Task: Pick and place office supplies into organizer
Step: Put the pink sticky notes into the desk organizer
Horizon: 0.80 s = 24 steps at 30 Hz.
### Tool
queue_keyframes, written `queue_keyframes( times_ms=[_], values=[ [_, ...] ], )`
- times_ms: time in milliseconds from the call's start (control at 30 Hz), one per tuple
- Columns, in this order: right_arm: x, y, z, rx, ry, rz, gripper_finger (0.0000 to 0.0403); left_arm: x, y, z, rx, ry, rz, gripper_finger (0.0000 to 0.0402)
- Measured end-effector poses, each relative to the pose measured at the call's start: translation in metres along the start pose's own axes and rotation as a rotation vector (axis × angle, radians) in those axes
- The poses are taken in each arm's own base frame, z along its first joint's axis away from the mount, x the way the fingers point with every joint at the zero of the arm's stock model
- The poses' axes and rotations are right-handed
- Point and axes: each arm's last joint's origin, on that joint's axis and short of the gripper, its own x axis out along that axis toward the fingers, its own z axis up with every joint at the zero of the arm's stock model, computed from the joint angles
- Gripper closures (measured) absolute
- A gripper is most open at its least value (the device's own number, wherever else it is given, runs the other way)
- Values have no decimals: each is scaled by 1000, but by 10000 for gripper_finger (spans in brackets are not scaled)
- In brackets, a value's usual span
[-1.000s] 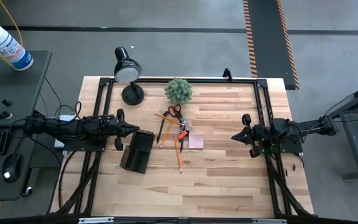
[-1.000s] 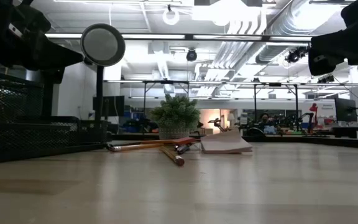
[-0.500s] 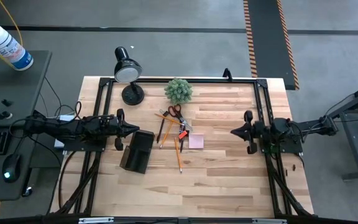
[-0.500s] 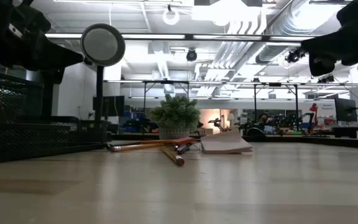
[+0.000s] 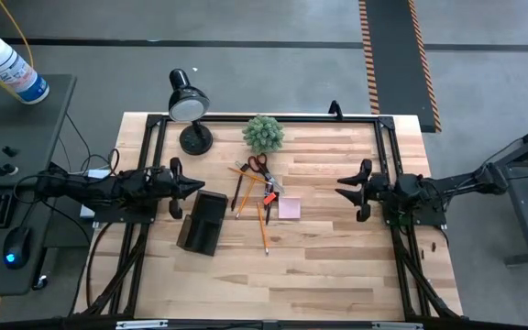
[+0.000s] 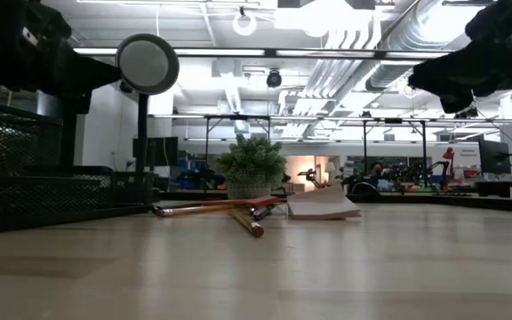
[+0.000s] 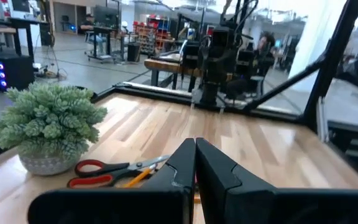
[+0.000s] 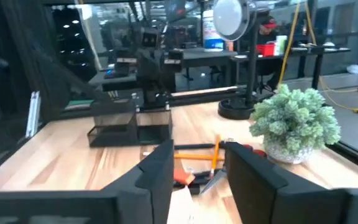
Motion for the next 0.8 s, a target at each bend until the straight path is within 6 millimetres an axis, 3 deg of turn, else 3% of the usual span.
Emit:
queue_keyframes(
  times_ms=[267, 467, 800],
  values=[
    [13, -1, 19, -10, 72, -61, 245, -3, -1, 26, -14, 105, 69, 401],
    [24, -8, 10, 62, 173, -133, 246, 2, -5, 50, 35, 247, 129, 401],
    [46, -15, -16, 140, 336, -232, 245, 27, -11, 42, 89, 406, 130, 401]
  ],
)
